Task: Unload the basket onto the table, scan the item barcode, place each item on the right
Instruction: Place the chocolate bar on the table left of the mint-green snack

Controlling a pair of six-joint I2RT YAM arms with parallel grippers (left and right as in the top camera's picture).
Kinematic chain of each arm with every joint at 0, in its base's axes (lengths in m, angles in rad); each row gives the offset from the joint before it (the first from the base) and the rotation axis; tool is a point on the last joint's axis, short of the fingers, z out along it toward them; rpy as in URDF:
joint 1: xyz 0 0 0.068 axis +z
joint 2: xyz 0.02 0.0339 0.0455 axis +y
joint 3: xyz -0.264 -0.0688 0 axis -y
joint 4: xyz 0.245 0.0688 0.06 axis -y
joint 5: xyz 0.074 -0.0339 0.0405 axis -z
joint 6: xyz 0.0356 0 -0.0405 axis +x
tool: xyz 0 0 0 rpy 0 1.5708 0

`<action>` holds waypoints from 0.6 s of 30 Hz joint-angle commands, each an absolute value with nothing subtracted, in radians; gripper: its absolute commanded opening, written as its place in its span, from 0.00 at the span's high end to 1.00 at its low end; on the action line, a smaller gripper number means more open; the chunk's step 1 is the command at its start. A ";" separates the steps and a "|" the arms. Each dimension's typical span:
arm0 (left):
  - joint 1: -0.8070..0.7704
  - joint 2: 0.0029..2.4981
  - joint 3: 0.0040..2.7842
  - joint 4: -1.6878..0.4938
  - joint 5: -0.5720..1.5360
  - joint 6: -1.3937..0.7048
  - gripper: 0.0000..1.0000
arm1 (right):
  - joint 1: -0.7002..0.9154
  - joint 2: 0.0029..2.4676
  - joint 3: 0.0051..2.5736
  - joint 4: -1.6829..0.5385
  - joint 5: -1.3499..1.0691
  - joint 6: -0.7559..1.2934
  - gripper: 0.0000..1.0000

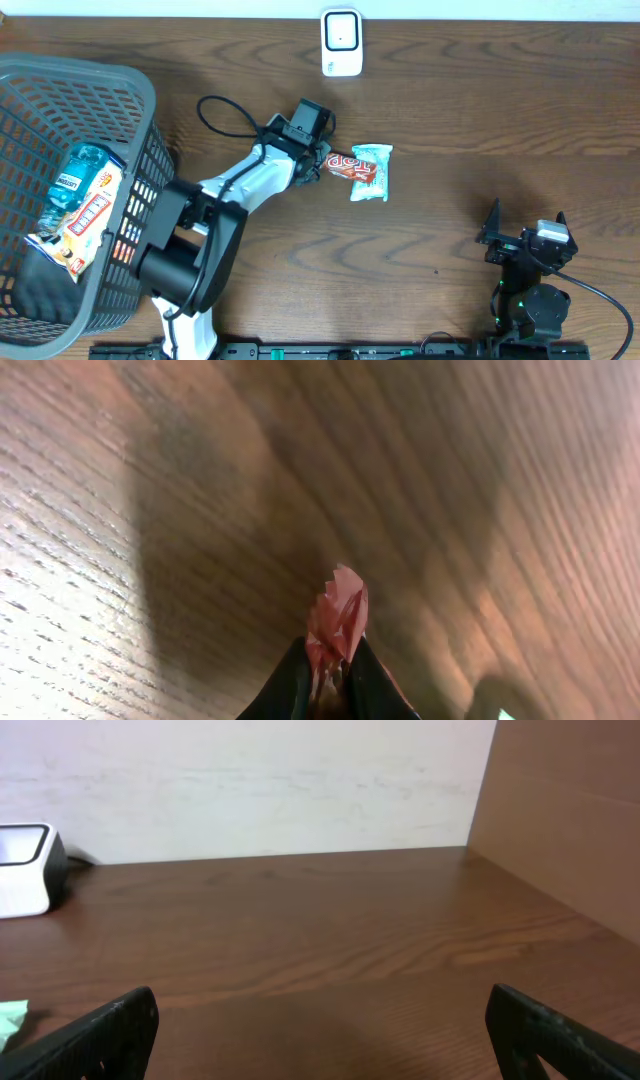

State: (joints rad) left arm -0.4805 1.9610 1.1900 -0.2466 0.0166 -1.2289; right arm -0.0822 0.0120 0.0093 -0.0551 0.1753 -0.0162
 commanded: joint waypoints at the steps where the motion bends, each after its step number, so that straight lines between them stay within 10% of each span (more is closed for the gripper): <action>1: -0.482 1.960 1.199 -0.245 -0.008 -1.251 0.93 | -0.084 0.008 0.006 -0.056 0.174 -0.031 0.01; 18: -0.478 1.960 1.199 -0.335 -0.007 -1.147 0.83 | -0.084 0.008 0.006 -0.056 0.174 -0.031 0.01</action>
State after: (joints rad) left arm -0.4854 1.9617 1.1900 -0.3134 0.0162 -1.1919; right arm -0.0822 0.0120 0.0093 -0.0551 0.1749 -0.0162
